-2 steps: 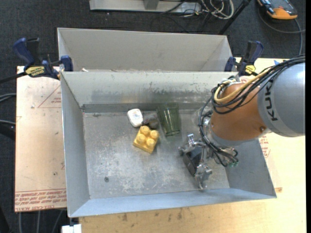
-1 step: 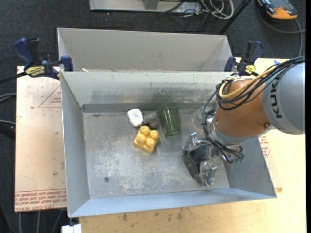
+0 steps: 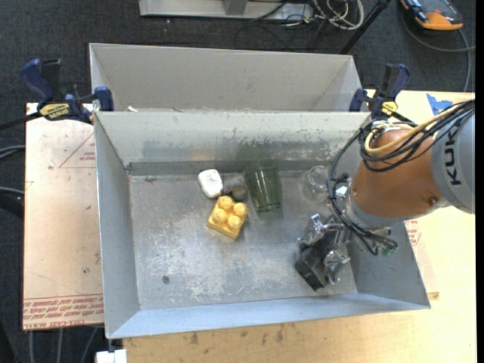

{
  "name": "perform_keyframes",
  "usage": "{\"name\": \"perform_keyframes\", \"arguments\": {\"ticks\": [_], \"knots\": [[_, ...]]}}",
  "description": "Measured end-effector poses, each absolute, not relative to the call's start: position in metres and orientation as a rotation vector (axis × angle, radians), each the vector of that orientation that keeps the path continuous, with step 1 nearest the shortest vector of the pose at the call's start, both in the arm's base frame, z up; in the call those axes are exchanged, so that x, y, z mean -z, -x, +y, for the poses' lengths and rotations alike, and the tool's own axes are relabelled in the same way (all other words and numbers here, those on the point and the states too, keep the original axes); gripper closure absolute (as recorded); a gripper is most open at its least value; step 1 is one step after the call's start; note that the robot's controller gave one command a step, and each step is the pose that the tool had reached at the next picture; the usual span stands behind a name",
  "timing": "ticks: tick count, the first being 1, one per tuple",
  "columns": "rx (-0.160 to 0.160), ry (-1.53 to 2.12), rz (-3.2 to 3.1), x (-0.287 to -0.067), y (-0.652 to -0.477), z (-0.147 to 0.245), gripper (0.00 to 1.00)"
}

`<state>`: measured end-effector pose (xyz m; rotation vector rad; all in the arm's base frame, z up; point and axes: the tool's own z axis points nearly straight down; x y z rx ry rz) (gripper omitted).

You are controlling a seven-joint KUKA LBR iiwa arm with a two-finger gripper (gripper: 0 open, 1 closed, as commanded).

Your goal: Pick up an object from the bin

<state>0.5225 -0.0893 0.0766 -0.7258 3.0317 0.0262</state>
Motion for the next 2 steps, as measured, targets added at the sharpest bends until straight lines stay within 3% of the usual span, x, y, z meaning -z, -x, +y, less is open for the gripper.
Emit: {"name": "perform_keyframes", "arguments": {"ticks": [1, 2], "knots": [[-0.026, 0.725, 3.032, -0.077, -0.523, -0.089, 1.0], [-0.008, 1.228, 2.893, -0.204, -0.486, -0.13, 1.0]]}}
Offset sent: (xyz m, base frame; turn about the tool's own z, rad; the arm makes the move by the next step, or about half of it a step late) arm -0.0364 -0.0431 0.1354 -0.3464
